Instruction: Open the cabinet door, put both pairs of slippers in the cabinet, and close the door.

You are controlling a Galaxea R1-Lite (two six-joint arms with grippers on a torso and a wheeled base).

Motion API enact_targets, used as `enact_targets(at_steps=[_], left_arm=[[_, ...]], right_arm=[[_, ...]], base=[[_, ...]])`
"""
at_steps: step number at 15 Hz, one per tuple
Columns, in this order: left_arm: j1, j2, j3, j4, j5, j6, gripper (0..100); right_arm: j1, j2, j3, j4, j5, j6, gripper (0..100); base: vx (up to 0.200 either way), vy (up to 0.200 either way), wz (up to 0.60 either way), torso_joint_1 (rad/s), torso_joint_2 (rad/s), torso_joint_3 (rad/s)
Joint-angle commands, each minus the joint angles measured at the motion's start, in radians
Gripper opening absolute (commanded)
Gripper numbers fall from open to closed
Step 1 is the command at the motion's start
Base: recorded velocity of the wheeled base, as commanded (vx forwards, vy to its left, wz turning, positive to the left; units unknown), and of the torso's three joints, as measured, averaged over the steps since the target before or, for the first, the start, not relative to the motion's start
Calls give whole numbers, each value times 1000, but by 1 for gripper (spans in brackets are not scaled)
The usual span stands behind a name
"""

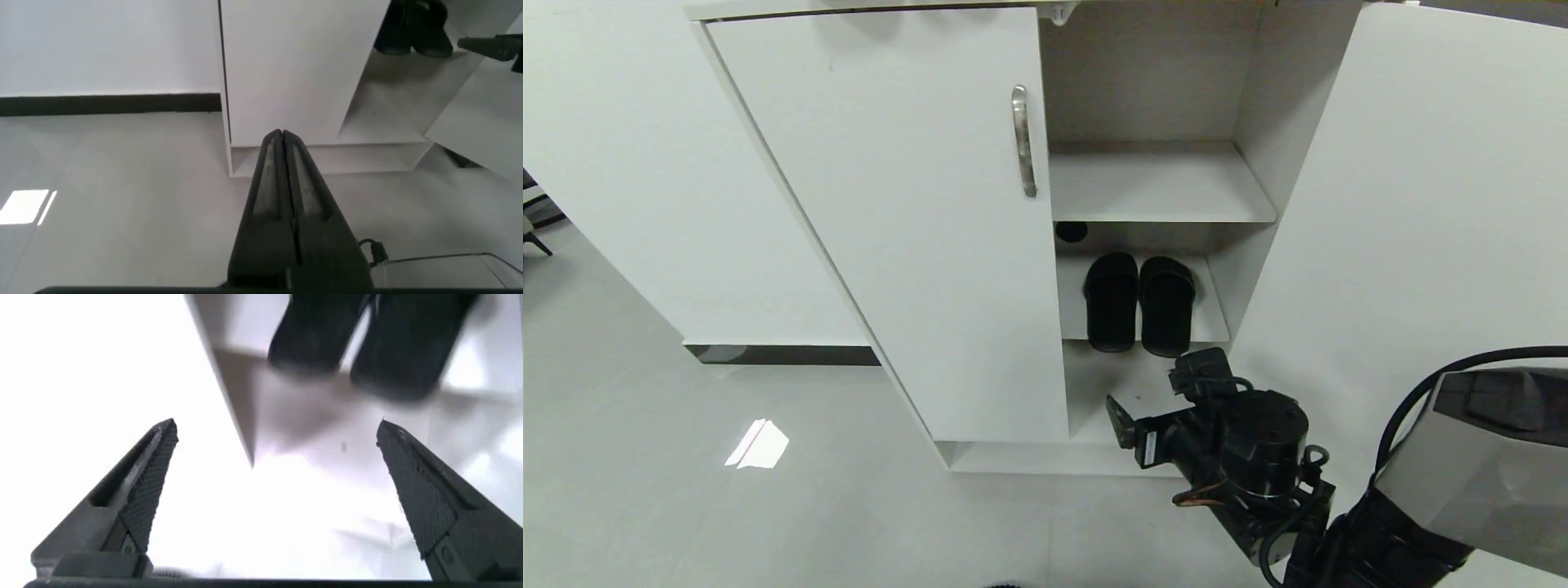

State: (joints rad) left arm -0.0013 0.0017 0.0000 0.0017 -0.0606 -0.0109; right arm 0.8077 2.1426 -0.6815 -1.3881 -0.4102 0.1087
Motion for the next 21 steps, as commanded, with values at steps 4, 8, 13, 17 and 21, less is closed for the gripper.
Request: enact_targets(at_steps=[4,8,13,17,21], left_arm=[[0,1,0,0,-2,0,0],[0,1,0,0,-2,0,0],[0,1,0,0,-2,2,0],[0,1,0,0,-2,0,0],[0,1,0,0,-2,8,0]], right_arm=[[19,-18,23,0,2,0,100],[18,-18,25,1,2,-1,100],[18,-18,28,3,7,-1,100],[19,-27,56,-2,48,-1,100],[28,-102,158,-2,202,2,100]], base=[[0,0,0,0,0,0],[0,0,0,4,1,74],[0,0,0,2,2,199],[0,0,0,-2,2,196],[0,0,0,0,2,201]])
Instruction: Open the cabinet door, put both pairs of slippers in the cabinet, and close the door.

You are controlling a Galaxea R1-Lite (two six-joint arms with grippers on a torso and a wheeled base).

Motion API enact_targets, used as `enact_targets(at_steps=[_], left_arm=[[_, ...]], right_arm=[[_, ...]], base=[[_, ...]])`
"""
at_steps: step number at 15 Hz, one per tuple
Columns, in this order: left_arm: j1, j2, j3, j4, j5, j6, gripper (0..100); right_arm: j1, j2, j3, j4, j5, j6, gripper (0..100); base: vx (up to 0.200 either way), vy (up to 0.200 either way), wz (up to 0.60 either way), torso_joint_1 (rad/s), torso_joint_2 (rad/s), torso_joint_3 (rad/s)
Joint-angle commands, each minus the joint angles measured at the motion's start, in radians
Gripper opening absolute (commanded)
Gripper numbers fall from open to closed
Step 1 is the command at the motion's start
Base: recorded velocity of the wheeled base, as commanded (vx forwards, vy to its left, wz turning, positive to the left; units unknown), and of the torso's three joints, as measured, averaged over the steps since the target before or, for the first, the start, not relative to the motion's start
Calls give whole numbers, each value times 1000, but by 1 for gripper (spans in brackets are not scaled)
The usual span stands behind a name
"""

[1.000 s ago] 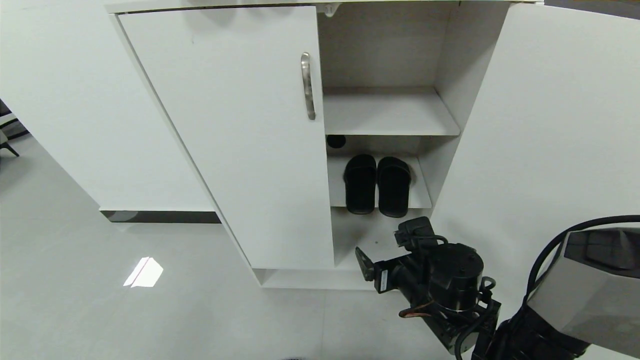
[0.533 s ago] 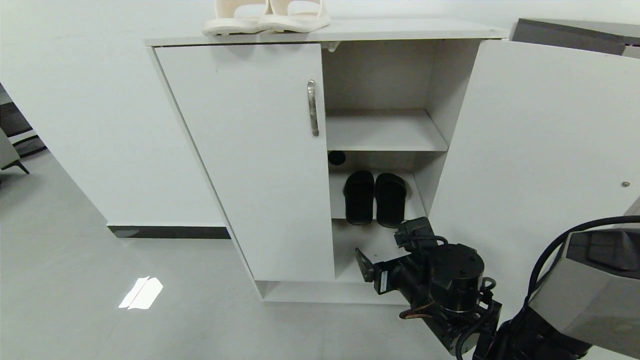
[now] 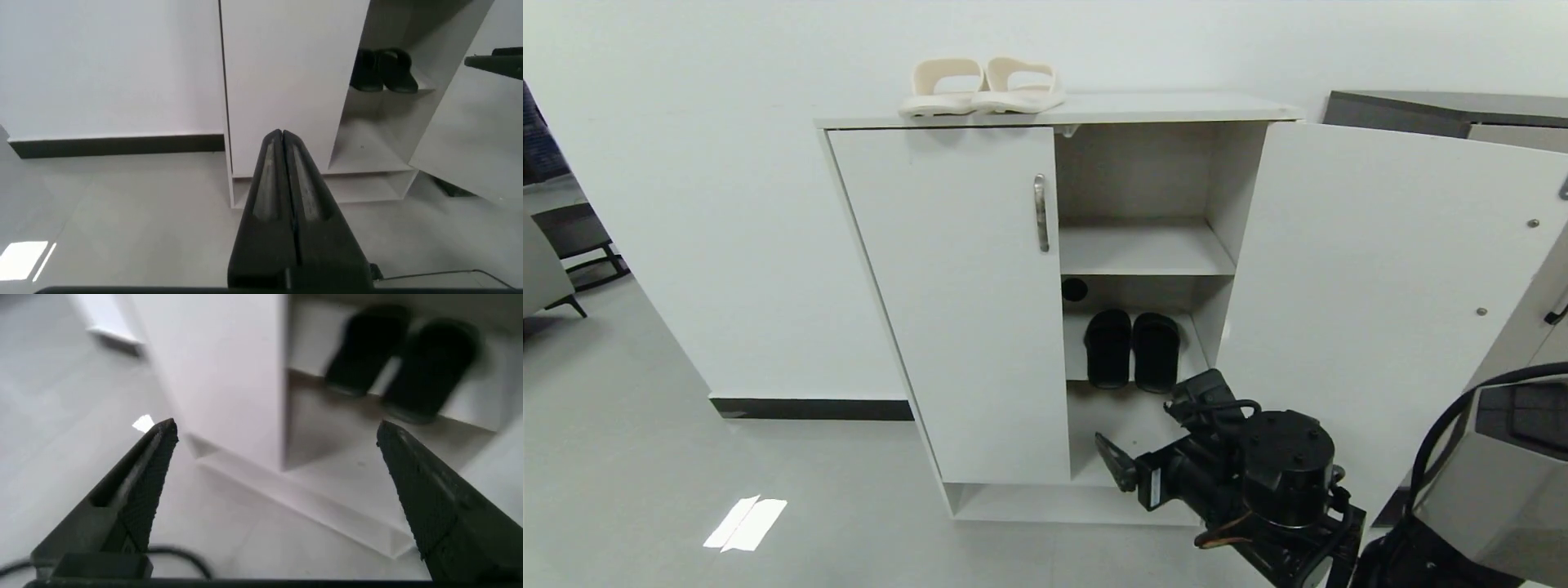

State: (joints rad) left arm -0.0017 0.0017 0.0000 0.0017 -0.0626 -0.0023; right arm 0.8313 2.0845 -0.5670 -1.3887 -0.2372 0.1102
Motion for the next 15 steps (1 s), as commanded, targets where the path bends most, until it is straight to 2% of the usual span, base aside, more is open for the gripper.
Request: enact_targets(at_steps=[1,4,6,7,15], left_arm=[[0,1,0,0,0,16,0],[0,1,0,0,0,22,0],[0,1,0,0,0,13,0],[0,1,0,0,0,12,0],[0,1,0,0,0,12,0]], right_arm=[[11,-87,91,-1,128,20,100],[15,-184,188,0,348,95,100],[14,-204,222,-6,421,97,100],[12,-201,225,-6,424,97,100],[2,-167,289,-115,424,75,100]], base=[[0,0,0,2,-2,144],[0,0,0,1,1,19],[0,0,0,0,0,0],[0,0,0,0,0,0],[0,200,0,5,1,5]])
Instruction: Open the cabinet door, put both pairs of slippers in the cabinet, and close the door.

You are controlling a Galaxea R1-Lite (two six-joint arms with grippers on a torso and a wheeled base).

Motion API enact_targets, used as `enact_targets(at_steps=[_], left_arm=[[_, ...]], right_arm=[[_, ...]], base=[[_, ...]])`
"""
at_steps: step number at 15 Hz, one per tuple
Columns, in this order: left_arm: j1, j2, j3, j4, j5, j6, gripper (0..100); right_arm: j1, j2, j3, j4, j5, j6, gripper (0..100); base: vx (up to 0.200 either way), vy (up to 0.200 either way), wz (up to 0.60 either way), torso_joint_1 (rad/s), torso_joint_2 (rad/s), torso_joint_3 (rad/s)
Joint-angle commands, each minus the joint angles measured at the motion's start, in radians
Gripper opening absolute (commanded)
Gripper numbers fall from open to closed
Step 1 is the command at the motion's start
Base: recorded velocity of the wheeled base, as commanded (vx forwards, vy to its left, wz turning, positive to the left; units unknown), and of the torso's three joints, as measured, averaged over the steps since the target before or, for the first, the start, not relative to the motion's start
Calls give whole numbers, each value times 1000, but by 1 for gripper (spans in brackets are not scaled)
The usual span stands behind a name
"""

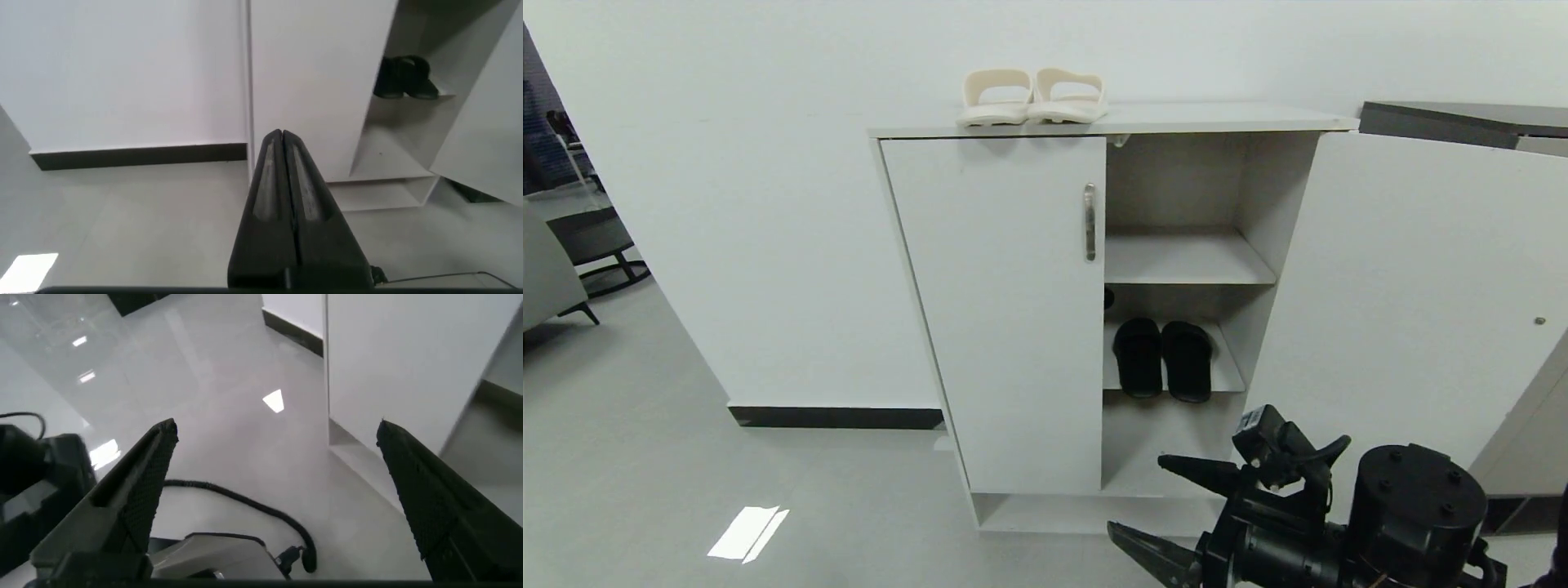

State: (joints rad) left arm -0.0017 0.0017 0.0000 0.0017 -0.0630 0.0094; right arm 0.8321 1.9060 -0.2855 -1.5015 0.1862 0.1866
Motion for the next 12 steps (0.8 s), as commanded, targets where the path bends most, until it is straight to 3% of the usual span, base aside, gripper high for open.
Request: enact_targets(at_steps=[1,6,9,12], left_arm=[[0,1,0,0,0,0,0],[0,1,0,0,0,1,0],[0,1,0,0,0,-17,0],[0,1,0,0,0,-19,0]], right_arm=[[1,16,14,-14,-1,-1,100],[-1,39,23,-39,-1,-12,100],[-2,59,25,-39,-1,-33,100],[-2,64,26,-39,-1,-44,100]], base=[[0,200,0,2,2,2],[0,200,0,2,1,3],[0,200,0,4,-1,5],[0,0,0,0,0,0]])
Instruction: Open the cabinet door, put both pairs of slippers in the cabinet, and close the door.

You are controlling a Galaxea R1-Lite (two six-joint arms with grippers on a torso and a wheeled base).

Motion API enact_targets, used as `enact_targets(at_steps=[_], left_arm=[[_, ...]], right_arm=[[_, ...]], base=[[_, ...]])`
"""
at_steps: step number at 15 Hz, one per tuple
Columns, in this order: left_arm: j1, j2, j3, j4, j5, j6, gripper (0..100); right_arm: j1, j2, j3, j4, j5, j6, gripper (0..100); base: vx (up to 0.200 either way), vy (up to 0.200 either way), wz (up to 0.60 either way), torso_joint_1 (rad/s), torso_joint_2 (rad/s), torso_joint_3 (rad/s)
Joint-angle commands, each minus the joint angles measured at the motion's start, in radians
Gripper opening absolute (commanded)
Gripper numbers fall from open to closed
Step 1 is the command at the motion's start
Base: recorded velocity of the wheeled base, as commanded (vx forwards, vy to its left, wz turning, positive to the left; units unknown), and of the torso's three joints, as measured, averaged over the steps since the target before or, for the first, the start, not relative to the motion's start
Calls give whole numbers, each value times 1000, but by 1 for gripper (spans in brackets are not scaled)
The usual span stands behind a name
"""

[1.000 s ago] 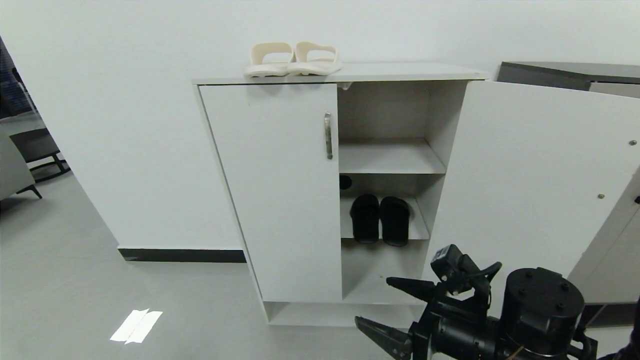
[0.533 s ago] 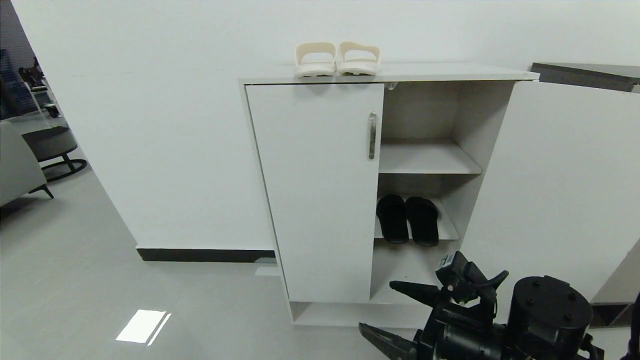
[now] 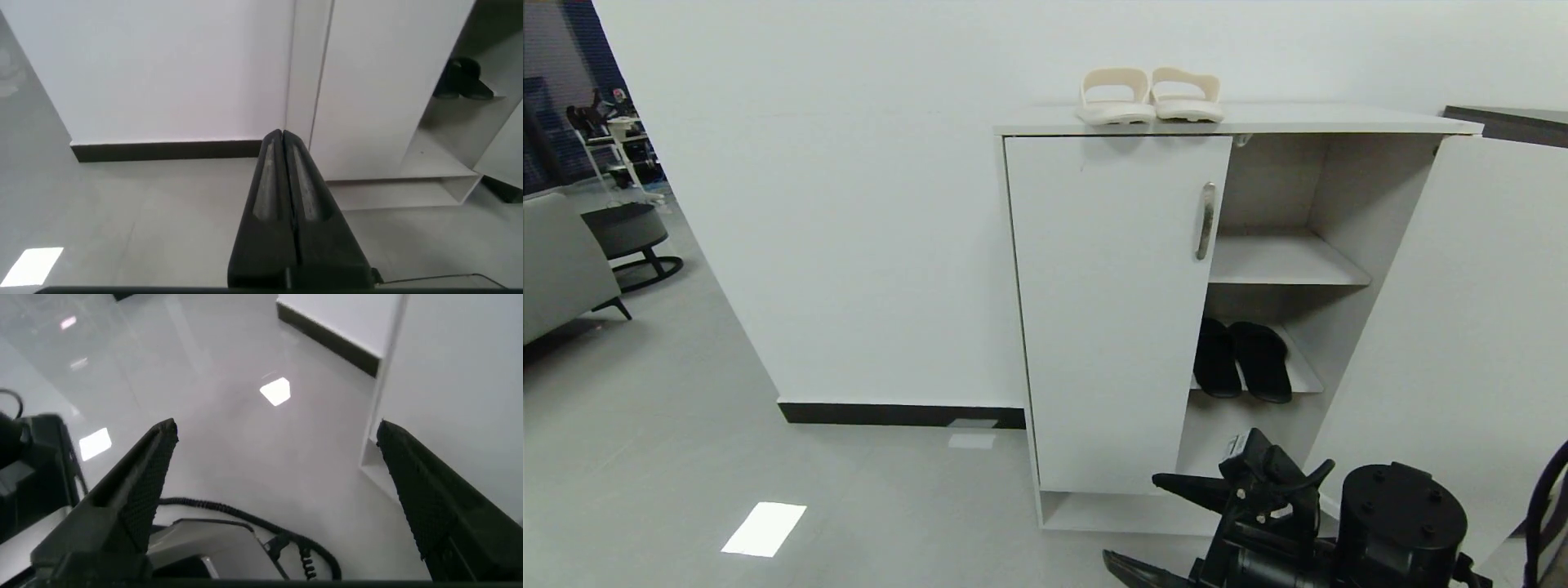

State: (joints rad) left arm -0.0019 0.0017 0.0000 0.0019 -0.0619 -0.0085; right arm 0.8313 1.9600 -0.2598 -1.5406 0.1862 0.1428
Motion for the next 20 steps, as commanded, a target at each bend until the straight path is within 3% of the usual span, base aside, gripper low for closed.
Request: enact_targets(at_steps=[1,5,9,20], left_arm=[[0,1,0,0,1,-1,0],[0,1,0,0,1,-2,0],[0,1,0,0,2,-4,0],[0,1,0,0,2,-8,0]], right_arm=[[-1,10,1,-1,-1,0,100],[-1,10,1,-4,-1,1,100],[-1,10,1,-4,-1,1,100],[-1,13,1,-4,-1,3,100]], base=[[0,0,0,0,0,0],[0,0,0,0,0,0],[0,0,0,57,-232,-240],[0,0,0,181,-493,-287]])
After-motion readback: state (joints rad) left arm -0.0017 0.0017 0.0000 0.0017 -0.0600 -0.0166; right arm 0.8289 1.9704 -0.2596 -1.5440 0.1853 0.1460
